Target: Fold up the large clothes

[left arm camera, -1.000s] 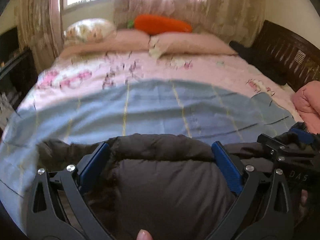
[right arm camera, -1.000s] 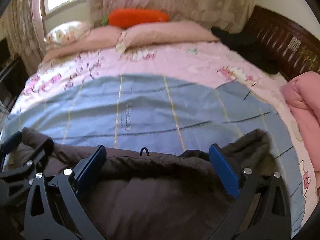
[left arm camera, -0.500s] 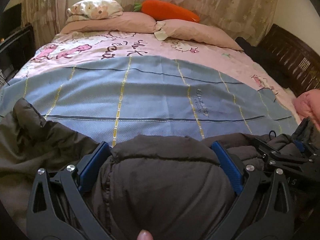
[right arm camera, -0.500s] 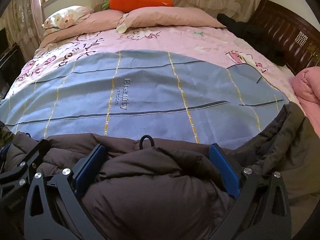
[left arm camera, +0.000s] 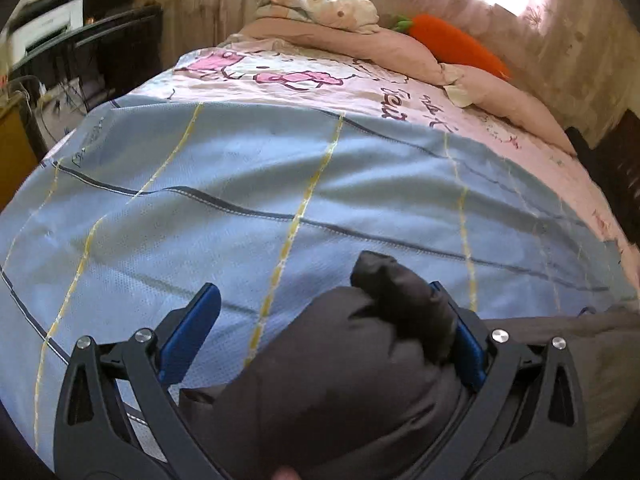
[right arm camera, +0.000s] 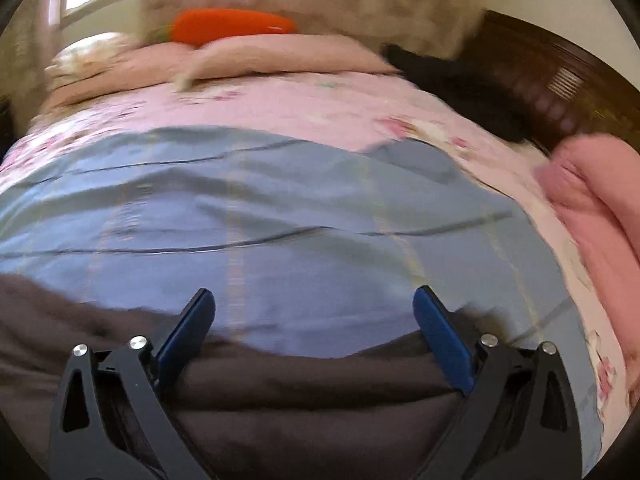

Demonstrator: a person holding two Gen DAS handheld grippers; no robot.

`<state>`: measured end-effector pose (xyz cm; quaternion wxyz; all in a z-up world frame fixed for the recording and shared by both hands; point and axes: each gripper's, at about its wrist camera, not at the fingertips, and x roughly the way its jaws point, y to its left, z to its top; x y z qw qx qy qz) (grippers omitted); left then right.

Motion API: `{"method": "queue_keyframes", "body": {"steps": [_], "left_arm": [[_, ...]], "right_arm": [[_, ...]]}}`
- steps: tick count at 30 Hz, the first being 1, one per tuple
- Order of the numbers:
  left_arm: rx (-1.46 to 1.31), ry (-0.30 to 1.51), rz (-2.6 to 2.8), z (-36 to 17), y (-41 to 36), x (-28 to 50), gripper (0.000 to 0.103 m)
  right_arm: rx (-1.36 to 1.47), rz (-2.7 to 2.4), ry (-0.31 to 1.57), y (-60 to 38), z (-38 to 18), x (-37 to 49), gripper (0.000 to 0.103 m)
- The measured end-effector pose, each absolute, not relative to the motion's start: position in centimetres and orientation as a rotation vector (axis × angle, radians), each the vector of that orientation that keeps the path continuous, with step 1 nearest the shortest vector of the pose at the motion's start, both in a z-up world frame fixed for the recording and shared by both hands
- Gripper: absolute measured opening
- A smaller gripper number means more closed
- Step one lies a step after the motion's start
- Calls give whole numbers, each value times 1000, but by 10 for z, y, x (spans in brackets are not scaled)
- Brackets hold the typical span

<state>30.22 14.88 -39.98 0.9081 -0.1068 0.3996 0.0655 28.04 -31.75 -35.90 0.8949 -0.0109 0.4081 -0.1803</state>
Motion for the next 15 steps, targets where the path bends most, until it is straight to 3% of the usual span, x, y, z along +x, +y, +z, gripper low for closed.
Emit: {"method": "queue_keyframes", "body": {"steps": [4, 7, 11, 15], "left_arm": [[-212, 828, 153, -412, 144, 304, 101], [-173, 873, 174, -409, 142, 308, 101], [-67, 684, 182, -323, 115, 265, 101], [-164, 595, 26, -259, 88, 205, 101]], "right_arm": [[82, -470, 965, -346, -384, 289, 99], [-3, -482, 989, -334, -376, 295, 99], [88, -445, 849, -309, -302, 255, 99], [-56, -213, 772, -224, -265, 203, 99]]}}
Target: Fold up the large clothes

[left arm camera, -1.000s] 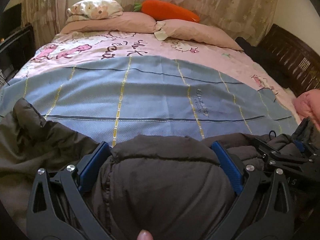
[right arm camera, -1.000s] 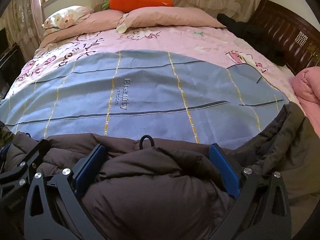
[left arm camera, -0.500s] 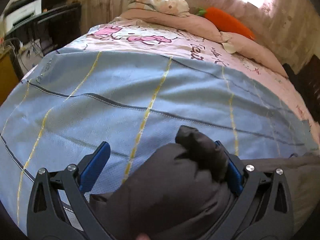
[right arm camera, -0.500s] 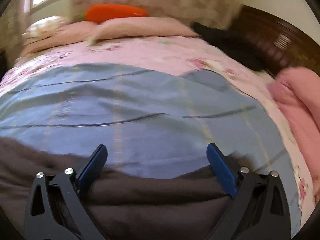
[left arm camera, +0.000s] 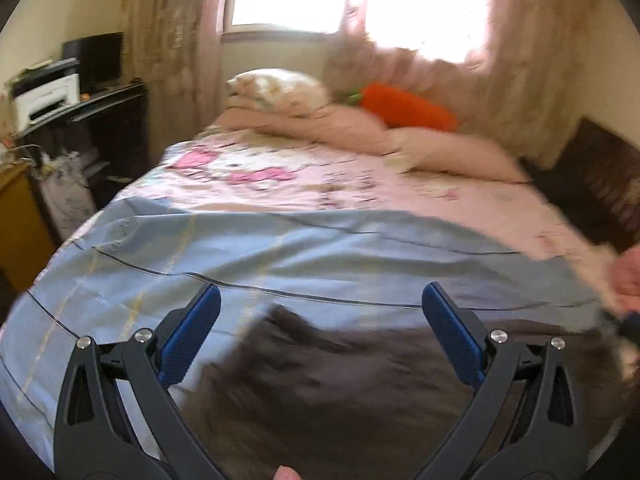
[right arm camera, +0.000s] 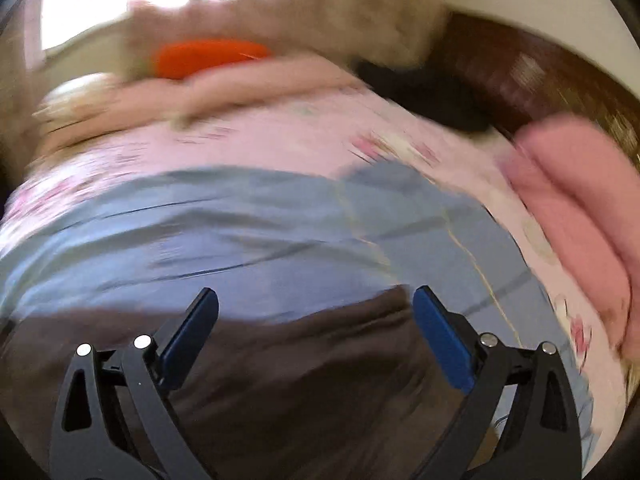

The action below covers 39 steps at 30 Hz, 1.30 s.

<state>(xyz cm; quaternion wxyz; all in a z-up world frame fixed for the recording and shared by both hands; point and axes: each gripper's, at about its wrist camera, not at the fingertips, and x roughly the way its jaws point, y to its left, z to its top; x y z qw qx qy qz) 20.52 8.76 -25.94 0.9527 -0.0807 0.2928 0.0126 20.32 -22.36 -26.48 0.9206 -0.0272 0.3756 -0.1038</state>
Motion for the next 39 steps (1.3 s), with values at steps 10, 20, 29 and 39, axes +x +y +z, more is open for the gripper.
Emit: {"method": "queue_keyframes", "body": {"steps": [10, 20, 29, 39], "left_arm": [[-243, 820, -137, -373, 37, 194, 101], [-210, 861, 60, -374, 94, 181, 101], [-238, 814, 121, -385, 125, 157, 101], [-192, 809, 140, -376, 112, 157, 101]], "right_arm": [[-12, -53, 840, -171, -329, 183, 101], [24, -298, 893, -271, -352, 158, 102], [-36, -435, 842, -288, -343, 140, 102], [-28, -428, 810, -292, -361, 133, 102]]}}
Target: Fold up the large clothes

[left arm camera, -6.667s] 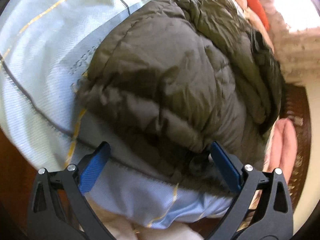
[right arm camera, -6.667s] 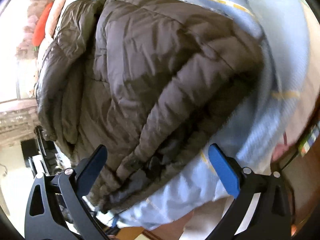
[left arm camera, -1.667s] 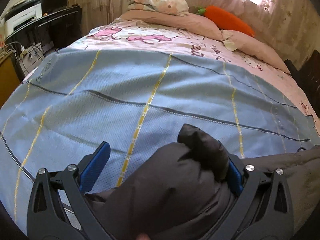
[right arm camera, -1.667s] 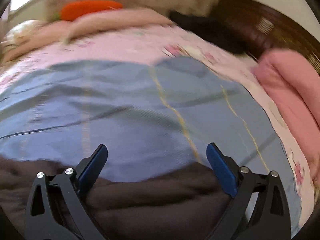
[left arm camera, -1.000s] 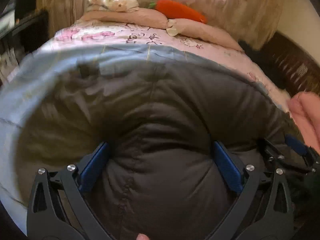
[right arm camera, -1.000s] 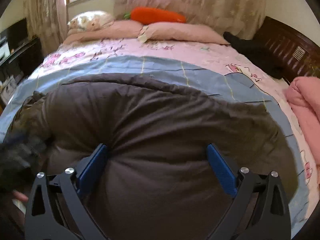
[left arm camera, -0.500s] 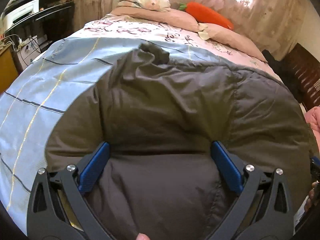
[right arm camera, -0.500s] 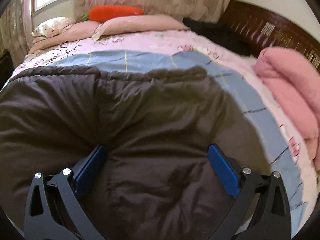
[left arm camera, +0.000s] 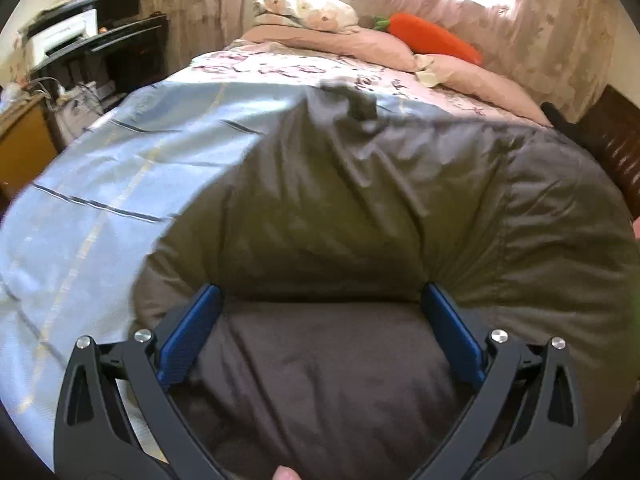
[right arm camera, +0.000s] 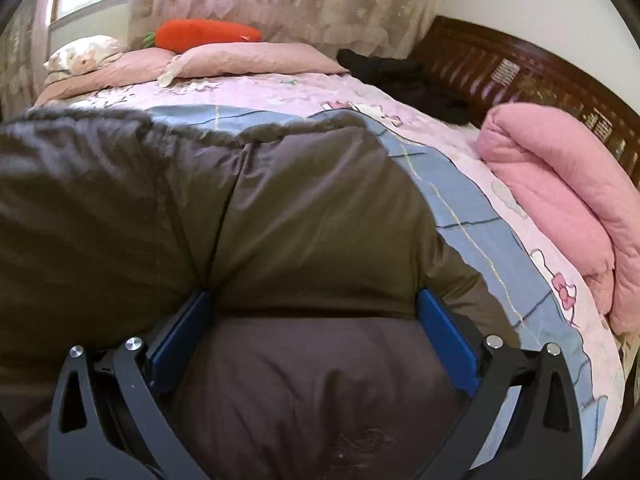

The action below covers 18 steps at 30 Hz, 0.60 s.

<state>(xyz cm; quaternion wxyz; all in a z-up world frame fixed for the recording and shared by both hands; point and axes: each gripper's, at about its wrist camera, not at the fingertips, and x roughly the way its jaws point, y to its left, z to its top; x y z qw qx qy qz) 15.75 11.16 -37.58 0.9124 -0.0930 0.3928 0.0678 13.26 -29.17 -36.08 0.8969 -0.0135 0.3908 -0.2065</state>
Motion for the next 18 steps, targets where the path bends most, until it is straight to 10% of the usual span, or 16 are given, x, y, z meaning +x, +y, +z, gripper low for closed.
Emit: {"method": "queue_keyframes", "body": {"steps": [18], "left_arm": [[-29, 512, 25, 49, 72, 40, 101]], "right_arm": [[-69, -127, 515, -204, 66, 13, 102]]}}
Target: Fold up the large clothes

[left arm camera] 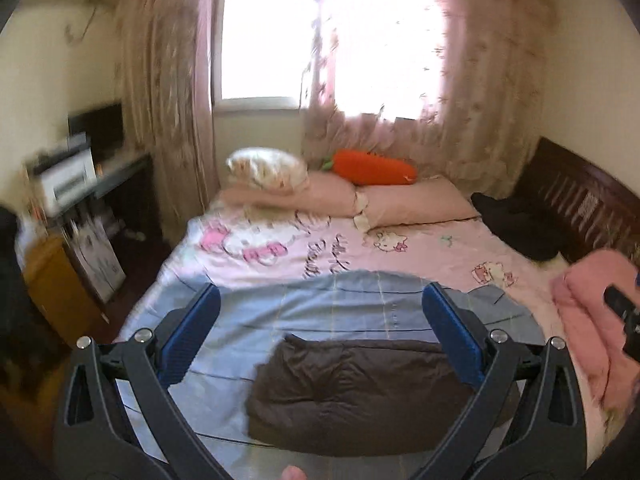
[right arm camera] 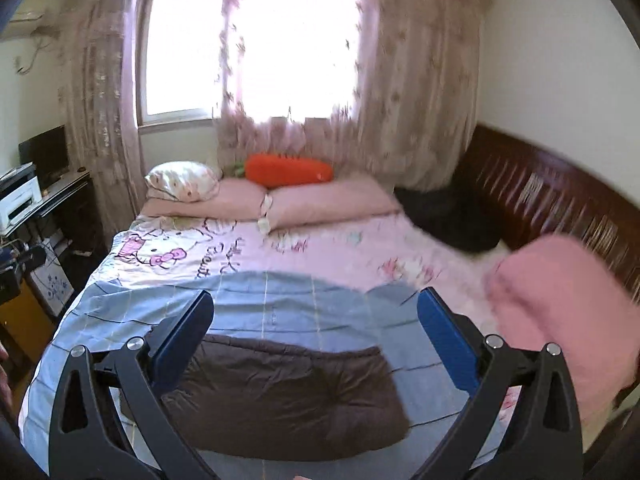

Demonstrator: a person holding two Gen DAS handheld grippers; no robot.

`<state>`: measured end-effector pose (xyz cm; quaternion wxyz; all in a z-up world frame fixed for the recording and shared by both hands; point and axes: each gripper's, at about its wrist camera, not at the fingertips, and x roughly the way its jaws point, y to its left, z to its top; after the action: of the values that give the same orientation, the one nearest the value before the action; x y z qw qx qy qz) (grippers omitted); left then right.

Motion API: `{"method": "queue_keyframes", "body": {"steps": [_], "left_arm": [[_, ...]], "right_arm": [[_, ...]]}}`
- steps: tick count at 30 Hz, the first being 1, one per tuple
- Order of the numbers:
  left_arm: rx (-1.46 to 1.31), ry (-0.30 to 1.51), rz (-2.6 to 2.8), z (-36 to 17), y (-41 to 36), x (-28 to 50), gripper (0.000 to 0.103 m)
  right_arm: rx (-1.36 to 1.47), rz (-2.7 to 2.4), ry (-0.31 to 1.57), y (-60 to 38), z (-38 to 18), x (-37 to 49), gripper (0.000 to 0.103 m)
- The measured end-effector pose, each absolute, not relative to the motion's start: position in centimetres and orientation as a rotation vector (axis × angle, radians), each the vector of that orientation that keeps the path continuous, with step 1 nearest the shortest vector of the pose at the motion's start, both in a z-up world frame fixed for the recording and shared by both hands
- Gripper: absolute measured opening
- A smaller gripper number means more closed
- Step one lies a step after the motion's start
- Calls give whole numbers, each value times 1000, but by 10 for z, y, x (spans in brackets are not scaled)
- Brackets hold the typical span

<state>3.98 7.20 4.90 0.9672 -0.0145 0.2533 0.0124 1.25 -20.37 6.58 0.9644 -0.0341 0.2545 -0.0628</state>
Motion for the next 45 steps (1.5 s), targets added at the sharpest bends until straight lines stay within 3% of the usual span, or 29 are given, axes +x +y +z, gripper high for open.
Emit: {"method": "queue_keyframes", "body": {"steps": [6, 9, 20, 24, 45], "left_arm": [[-13, 590, 81, 83, 76, -20, 101], [-60, 699, 97, 71, 83, -43, 101], [-68, 807, 115, 18, 81, -84, 101], [-28, 813, 130, 14, 75, -86, 97], [-81, 844, 127, 3, 74, -80, 98]], "right_arm": [[-121, -184, 593, -199, 84, -42, 102], [-90, -174, 670, -201, 70, -60, 102], [-52, -83, 882, -197, 7, -67, 102], [-20, -76, 889, -200, 6, -62, 102], [-47, -56, 900, -204, 4, -59, 102]]}}
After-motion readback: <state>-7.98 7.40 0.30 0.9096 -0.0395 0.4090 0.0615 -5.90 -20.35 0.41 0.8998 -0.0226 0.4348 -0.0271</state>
